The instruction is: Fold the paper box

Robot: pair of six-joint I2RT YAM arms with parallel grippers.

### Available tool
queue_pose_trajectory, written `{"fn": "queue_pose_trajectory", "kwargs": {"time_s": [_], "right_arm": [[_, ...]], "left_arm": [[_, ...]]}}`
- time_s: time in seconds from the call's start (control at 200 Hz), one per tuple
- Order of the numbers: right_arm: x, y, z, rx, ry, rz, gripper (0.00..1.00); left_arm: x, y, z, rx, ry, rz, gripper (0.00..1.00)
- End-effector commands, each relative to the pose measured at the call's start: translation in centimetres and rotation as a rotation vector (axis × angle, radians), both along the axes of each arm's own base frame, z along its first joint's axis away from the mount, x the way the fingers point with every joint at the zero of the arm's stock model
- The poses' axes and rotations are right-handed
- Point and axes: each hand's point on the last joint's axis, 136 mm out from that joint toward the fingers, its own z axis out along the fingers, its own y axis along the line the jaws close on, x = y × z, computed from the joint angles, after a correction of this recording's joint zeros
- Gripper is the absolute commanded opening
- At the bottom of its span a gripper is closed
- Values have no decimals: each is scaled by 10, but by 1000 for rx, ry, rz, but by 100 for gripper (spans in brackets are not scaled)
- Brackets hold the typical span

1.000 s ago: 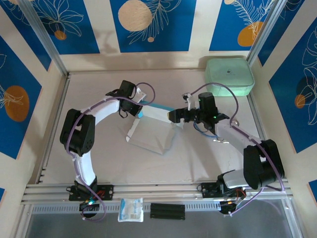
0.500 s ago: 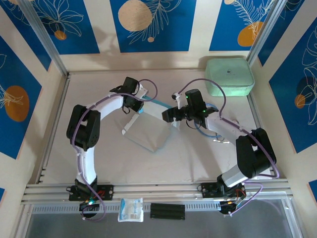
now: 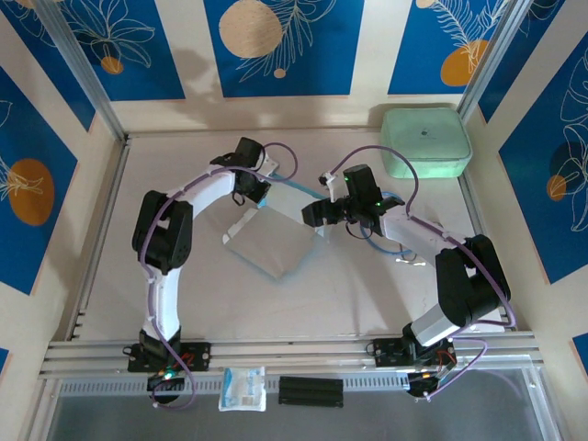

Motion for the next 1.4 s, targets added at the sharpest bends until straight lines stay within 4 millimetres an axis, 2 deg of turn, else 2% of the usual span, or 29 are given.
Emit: {"fn": "queue_pose_trajectory", "kwargs": {"time_s": [0.0,0.1,0.23,0.32,0.43,0.52,0.59,0.84,0.98,1.075,1.186,1.396], "right_arm": [[1,8,19,57,-18,27,76],[1,9,19,59,-13,27,76],[1,9,20,60,-13,26,75],[1,9,19,64,-10,27,75],[2,7,20,64,-11,18,76],[1,6,24,73,-15,14,76],[1,4,30,82,-17,7,77],[-6,-5,56,165,-21,-10,84],[-8,-15,67,221,9,-43,87],[-11,-20,76,240,4,-53,91],[-12,-26,84,238,-4,-80,92],[-6,-47,84,203,30,-187,94]], "left_arm": [[-24,23,-52,155,141,7,20],[-24,22,-55,163,153,-13,21],[-21,23,-60,190,166,-18,11],[-19,21,-62,214,156,-30,0],[-17,20,-61,222,143,-38,0],[-16,20,-60,222,134,-39,8],[-17,18,-58,209,132,-43,11],[-23,5,-53,135,158,-82,15],[-25,3,-53,123,173,-86,20],[-24,2,-44,111,160,-81,27],[-19,2,-25,91,119,-58,35],[-20,-3,11,2,52,-24,48]]}}
